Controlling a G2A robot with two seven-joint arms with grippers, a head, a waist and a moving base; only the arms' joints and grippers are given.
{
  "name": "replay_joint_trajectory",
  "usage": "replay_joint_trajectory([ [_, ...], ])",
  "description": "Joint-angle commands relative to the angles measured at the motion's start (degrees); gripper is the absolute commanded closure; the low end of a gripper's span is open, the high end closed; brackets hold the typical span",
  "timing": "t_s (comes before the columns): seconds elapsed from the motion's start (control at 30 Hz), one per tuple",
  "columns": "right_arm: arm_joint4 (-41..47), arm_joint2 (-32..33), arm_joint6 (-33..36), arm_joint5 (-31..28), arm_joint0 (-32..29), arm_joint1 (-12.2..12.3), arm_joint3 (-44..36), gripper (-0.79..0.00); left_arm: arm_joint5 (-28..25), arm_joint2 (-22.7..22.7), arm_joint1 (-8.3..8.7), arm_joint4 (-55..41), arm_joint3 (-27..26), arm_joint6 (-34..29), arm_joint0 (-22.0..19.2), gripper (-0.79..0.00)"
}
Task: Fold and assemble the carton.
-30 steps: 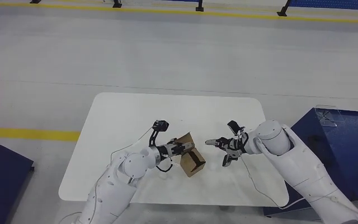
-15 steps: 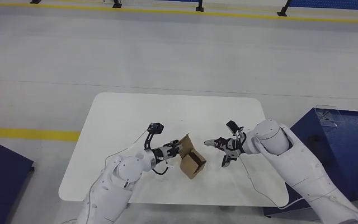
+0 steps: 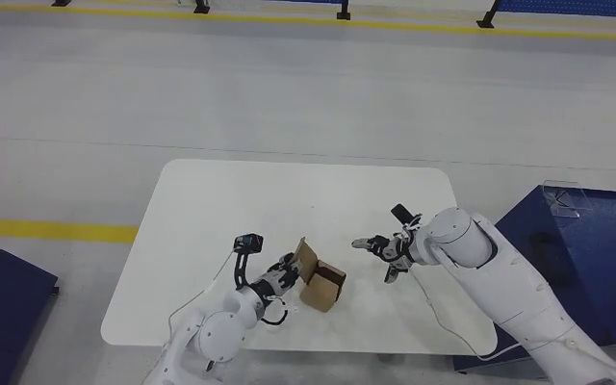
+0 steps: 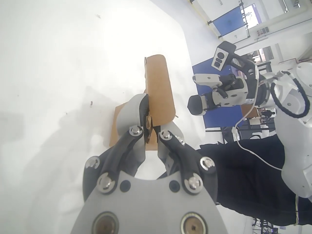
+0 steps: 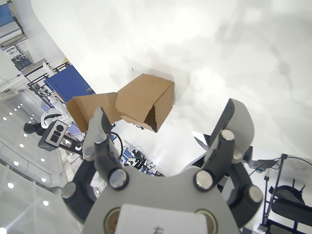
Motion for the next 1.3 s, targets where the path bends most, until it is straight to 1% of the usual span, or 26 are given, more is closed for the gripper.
replay_joint_trajectory([
  [0.0,0.0,0.0,0.0,0.0,0.0,0.0,0.0,-0.785,1.6,0.4,0.15,1.9,-2.7,0.1,1.8,-0.419],
  [0.03,0.0,0.0,0.0,0.0,0.0,0.0,0.0,-0.785,2.4,0.4,0.20,3.0,-3.5,0.6,2.5,-0.653],
  [0.07,0.0,0.0,0.0,0.0,0.0,0.0,0.0,-0.785,3.3,0.6,0.23,3.7,-4.1,0.8,3.0,-0.785],
  [0.13,1.1,0.5,-1.3,-1.0,-0.8,-0.1,0.1,-0.785,4.6,0.7,0.23,3.9,-4.8,0.8,3.5,-0.785],
  [0.27,3.2,1.6,-1.0,-2.1,-1.6,-0.1,0.2,-0.785,4.7,0.7,0.32,4.0,-6.0,0.7,4.4,-0.785],
  [0.5,2.8,0.9,1.9,-3.3,-1.9,0.0,1.3,-0.785,1.2,0.9,0.78,2.5,-8.8,-4.2,5.4,-0.785],
  [0.63,0.8,-0.9,4.6,-4.0,-1.5,-0.2,1.9,-0.785,-0.6,1.4,0.97,1.5,-9.6,-7.1,5.4,-0.785],
  [0.7,-0.9,-2.1,6.0,-4.4,-1.1,-0.2,2.2,-0.785,-0.7,1.7,1.01,1.9,-9.8,-7.1,5.3,-0.785],
  [0.93,-5.4,-6.0,9.5,-5.2,-0.1,-0.8,3.3,-0.785,-0.1,2.9,0.90,2.5,-8.6,-6.8,3.6,-0.785],
  [1.27,-7.6,-11.1,8.9,-4.5,1.2,-3.0,4.7,-0.785,0.5,4.9,0.71,3.7,-6.9,-8.0,0.6,-0.785],
])
